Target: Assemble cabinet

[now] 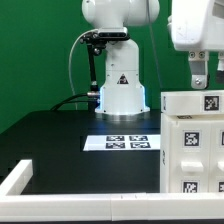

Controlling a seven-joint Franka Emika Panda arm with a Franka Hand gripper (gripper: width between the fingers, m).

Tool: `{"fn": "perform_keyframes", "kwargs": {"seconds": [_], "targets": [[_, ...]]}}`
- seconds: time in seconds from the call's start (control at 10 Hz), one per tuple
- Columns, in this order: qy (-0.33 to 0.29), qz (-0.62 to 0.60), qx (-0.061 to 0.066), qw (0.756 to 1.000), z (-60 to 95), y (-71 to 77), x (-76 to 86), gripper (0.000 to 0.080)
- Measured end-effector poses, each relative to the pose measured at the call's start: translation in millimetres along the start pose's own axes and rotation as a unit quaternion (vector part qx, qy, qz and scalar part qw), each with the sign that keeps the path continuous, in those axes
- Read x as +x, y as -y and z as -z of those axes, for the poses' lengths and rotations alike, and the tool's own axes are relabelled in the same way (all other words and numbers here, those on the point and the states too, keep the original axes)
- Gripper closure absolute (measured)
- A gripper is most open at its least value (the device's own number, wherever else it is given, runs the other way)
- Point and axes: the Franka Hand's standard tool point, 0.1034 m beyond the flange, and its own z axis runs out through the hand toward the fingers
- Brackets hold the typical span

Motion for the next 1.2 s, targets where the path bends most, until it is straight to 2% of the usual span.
{"fn": "perform_keyframes", "kwargs": {"seconds": [0.2,0.4,0.6,0.9,1.0,1.1,1.2], "targets": [[0.007,0.03,-0.001,1.0,-6.5,3.5,-0.7,0.0002],[0.031,-0.017,0.014,0.999,-19.9,16.0,-1.5,0.0002],[0.031,-0.021,0.011,0.999,-29.9,15.7,-1.9,0.0002],[0.028,-0.044,0.006,0.999,-30.5,12.1,-3.6,0.0014],[0.028,-0.064,0.006,0.998,-30.4,11.3,-4.4,0.0189],[0.029,-0.101,0.005,0.994,-30.6,11.0,-4.9,0.0248],[0.029,-0.15,0.003,0.988,-30.6,10.8,-5.2,0.0249]]}}
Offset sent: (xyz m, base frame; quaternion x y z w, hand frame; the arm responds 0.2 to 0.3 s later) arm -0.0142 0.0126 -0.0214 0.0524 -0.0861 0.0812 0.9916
